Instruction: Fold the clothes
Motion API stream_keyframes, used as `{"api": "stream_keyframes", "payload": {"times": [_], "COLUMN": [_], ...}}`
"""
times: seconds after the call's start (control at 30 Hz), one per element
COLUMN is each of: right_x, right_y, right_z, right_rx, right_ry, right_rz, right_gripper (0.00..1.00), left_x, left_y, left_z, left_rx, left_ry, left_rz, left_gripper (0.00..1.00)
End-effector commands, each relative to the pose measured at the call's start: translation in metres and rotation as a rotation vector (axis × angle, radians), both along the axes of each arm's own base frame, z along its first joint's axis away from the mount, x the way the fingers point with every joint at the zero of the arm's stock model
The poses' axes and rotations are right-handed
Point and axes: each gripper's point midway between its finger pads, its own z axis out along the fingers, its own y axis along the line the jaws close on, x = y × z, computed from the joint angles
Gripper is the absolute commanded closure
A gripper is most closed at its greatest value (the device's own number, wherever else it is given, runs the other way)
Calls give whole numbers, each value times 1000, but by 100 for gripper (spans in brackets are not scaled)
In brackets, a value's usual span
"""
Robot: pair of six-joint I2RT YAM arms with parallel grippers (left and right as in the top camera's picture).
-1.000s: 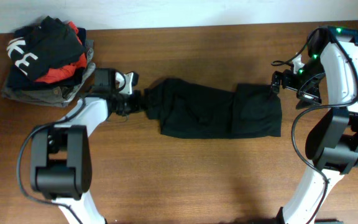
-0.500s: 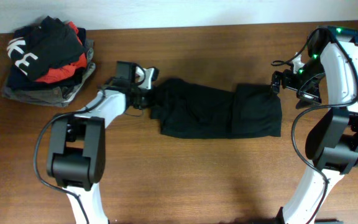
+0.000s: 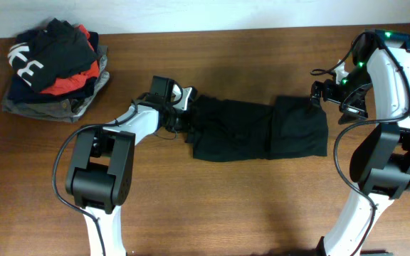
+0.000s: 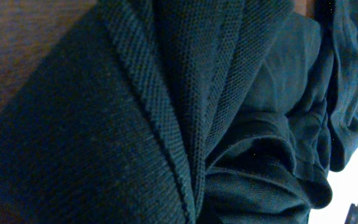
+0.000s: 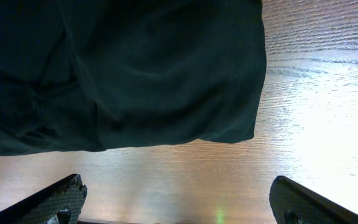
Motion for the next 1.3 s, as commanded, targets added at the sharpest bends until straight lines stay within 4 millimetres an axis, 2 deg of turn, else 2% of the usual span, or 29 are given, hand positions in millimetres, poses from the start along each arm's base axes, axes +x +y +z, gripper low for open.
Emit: {"api": "stream_keyframes", "payload": {"times": [0.0, 0.13, 0.3, 0.57, 0.77, 0.87, 1.0, 1.1, 1.27], "right_x": [2, 1, -1, -1, 4, 7, 8, 10, 11], "right_y": [3, 3, 4, 9, 20, 25, 29, 30, 30], "right_z": [10, 9, 4, 3, 3, 2, 2, 1, 0], "right_rx": [5, 7, 9, 10, 6, 0, -3, -4, -5], "right_ry": [-35, -29, -17, -15, -31, -43, -45, -53, -56], "right_rz": [5, 5, 5, 19, 51, 68, 80, 85, 85], "right_gripper": [1, 1, 2, 4, 4, 2, 2, 1, 1], "left_x": [-10, -7, 0, 12, 15, 24, 33, 38, 42], "left_y": [31, 69, 123, 208, 254, 262, 257, 245, 208], "left_z": [-37, -42, -34, 1, 30, 50, 82, 107, 142], "left_rx": [118, 213, 310, 446, 611, 649, 641, 643, 641], "left_ry": [87, 133, 157, 206, 223, 199, 169, 135, 54], "left_rz": [64, 125, 140, 215, 251, 265, 264, 246, 186], "left_gripper": [100, 100, 100, 100, 100, 100, 100, 100, 100]}}
